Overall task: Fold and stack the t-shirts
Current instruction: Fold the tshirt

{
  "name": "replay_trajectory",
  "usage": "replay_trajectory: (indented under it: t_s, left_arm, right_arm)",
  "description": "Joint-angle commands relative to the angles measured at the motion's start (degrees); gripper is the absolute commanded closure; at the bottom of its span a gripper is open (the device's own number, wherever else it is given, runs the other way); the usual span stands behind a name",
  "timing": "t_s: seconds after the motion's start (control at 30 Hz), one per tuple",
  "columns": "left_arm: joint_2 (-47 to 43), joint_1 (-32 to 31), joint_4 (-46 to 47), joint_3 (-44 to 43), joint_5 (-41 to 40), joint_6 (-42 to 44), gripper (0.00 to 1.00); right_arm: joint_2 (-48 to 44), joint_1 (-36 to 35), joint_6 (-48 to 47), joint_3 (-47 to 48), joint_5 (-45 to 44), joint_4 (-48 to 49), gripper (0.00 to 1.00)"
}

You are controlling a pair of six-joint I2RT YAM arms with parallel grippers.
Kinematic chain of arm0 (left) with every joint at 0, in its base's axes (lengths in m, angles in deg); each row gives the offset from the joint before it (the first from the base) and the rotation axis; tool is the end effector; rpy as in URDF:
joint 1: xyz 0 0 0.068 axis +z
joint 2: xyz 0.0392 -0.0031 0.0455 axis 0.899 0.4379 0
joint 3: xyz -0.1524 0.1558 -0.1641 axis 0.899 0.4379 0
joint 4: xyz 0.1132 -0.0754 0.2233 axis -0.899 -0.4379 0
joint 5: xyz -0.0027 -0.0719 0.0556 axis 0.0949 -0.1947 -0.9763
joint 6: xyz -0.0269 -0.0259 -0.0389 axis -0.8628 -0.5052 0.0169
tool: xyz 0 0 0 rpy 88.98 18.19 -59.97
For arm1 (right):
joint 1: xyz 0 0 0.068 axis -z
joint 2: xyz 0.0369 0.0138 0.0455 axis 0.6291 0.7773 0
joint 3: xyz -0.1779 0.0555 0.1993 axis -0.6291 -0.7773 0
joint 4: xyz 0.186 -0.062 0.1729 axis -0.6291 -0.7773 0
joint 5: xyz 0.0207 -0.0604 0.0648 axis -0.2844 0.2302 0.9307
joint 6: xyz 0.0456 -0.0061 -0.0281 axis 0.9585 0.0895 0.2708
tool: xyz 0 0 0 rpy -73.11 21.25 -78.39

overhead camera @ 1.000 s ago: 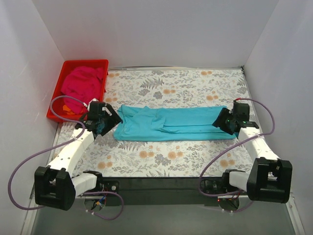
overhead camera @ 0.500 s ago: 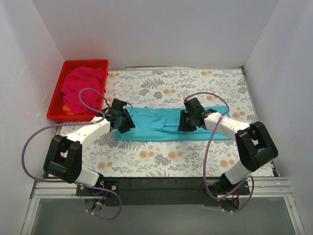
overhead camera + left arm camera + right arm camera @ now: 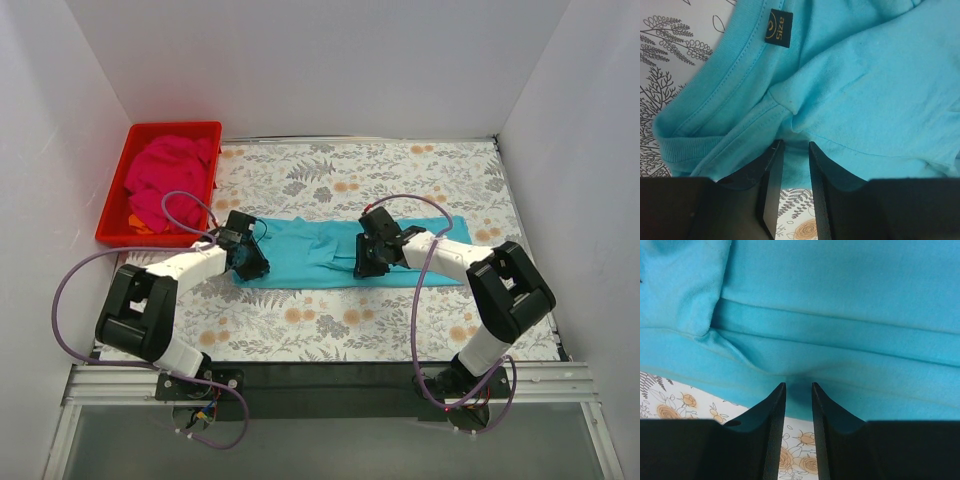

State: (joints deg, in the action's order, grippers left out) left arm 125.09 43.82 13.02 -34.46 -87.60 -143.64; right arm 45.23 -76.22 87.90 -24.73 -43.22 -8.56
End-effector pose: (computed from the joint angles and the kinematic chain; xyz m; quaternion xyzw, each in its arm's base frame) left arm 0.2564 -0.0930 0.1579 -0.5214 0.8255 -0.1596 0.1460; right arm 0.2586 0.1959 0.1716 -0.0178 0.9588 0.1603 0.2340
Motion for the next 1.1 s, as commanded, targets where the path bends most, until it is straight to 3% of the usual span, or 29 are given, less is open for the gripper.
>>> replay_trajectory:
  t_s: [0.0,0.47,0.73,0.9,1.07]
  left_arm:
    - [-1.0,0.7,0.3,2.2,-1.5,0.2,0.73]
    - [-2.4,1.1,0.2,3.7,-1.3,0.8,0.74]
    - [-3.2,1.5,0.0,3.9,-1.3,1.0,0.74]
    - [-3.4,1.5,0.0,3.8,-1.1,1.2,0.74]
    - [-4.3,1.6,-0.2,3.6,-1.2,0.9,0.73]
  right_arm:
    - [0.9,-0.3,0.9,2.4,-2.6,-0.6,0.71]
    - [4.9,0.8,-1.9,7.9,-11.2,-1.6,0.72]
    - [8.3,6.1,-8.7,14.0,-15.7,-2.0,0.7]
    - [4.3,9.7,-12.7,13.6,-14.9,-3.1,0.69]
    - [-4.2,14.4,-14.0,6.3,-11.8,-4.1,0.68]
